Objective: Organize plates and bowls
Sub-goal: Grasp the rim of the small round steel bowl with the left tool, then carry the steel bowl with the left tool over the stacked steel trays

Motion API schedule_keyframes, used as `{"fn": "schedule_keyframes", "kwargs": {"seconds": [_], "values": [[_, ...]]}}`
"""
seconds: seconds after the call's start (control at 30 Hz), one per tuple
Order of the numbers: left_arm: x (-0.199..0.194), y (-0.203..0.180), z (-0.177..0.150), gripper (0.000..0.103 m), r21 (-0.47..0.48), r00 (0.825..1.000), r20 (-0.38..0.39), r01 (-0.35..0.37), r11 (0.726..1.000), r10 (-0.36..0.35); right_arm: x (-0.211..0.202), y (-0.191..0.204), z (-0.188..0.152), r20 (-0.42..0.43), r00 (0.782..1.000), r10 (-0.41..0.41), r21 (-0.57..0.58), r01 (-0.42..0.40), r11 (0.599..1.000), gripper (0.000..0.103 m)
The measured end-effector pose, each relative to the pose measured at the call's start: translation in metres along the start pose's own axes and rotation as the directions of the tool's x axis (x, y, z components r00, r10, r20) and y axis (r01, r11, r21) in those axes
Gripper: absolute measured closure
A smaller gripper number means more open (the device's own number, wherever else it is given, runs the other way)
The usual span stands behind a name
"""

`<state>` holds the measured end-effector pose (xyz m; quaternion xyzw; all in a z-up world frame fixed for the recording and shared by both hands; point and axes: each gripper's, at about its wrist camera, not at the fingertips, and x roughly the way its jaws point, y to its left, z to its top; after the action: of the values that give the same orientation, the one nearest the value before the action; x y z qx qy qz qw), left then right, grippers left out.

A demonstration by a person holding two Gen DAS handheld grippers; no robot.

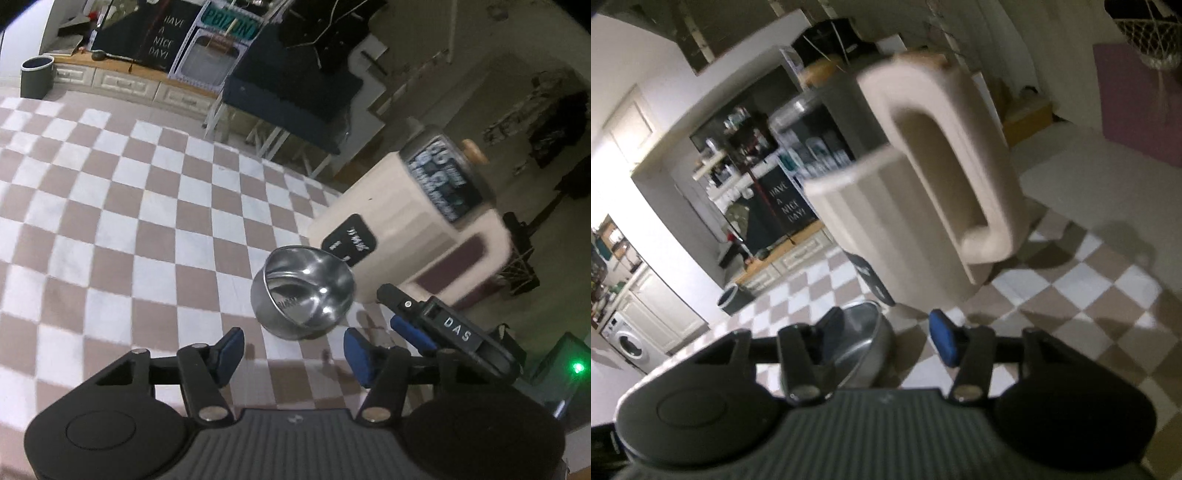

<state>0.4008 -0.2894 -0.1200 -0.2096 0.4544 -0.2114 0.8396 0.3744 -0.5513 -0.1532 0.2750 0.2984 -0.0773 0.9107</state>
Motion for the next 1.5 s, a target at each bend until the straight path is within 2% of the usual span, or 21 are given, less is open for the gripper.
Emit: {"fn": "schedule_keyframes", "kwargs": {"seconds": [0.13,0.23,0.3,0.47,0.6,0.67,0.73,0.8,0.87,0.93,1.07,1.23,1.37,1.5], "values": [[0.022,0.007,0.010,0.043,-0.029,1.000,-0.013,-0.002,1.000,0.001,0.018,0.003,-0.002,0.006,1.000,-0.024,-0.049,0.025,0.998,0.045],[0.034,0.012,0.015,0.043,-0.070,0.998,-0.044,0.040,0.997,-0.044,0.028,0.007,-0.003,0.000,0.999,-0.039,-0.051,0.039,0.998,0.048],[0.042,0.010,0.017,0.043,-0.046,0.998,-0.053,0.026,0.999,-0.029,0.031,0.010,-0.005,0.008,0.999,-0.049,-0.077,0.049,0.996,0.049],[0.057,0.009,0.017,0.054,-0.036,0.996,-0.084,0.014,0.999,-0.017,0.038,0.015,-0.008,-0.003,0.999,-0.051,-0.100,0.050,0.994,0.052],[0.061,0.006,0.017,0.064,0.014,0.996,-0.082,-0.023,1.000,0.024,0.052,0.026,-0.003,-0.011,0.996,-0.085,-0.156,0.083,0.984,0.053],[0.061,0.007,0.017,0.070,0.031,0.997,-0.073,-0.027,0.999,0.029,0.056,0.024,-0.003,-0.020,0.994,-0.104,-0.156,0.099,0.983,0.063],[0.059,0.008,0.018,0.076,0.041,0.998,-0.064,-0.027,0.999,0.030,0.056,0.022,-0.004,-0.024,0.992,-0.124,-0.164,0.119,0.979,0.068],[0.058,0.007,0.019,0.079,0.059,0.998,-0.062,-0.026,0.998,0.029,0.055,0.021,-0.005,-0.037,0.992,-0.121,-0.182,0.112,0.977,0.074],[0.058,0.004,0.019,0.084,0.095,0.998,-0.057,-0.031,0.995,0.037,0.052,0.022,-0.006,-0.049,0.992,-0.117,-0.206,0.104,0.973,0.086],[0.056,0.001,0.018,0.087,0.124,0.998,-0.052,-0.037,0.992,0.044,0.048,0.025,-0.007,-0.055,0.991,-0.120,-0.239,0.103,0.965,0.091],[0.046,-0.003,0.018,0.092,0.157,0.999,-0.028,-0.020,0.987,0.025,0.034,0.025,-0.009,-0.055,0.992,-0.112,-0.266,0.094,0.959,0.092],[0.019,-0.019,0.015,0.092,0.249,1.000,0.018,-0.016,0.968,0.012,0.007,0.033,-0.012,-0.045,0.993,-0.111,-0.288,0.093,0.953,0.092],[-0.015,-0.030,0.005,0.092,0.317,0.998,0.061,-0.018,0.948,-0.001,-0.018,0.044,-0.010,-0.030,0.995,-0.094,-0.275,0.083,0.958,0.092],[-0.057,-0.035,0.000,0.092,0.344,0.995,0.100,-0.013,0.939,-0.023,-0.058,0.063,-0.007,0.003,0.997,-0.074,-0.276,0.072,0.958,0.093]]}}
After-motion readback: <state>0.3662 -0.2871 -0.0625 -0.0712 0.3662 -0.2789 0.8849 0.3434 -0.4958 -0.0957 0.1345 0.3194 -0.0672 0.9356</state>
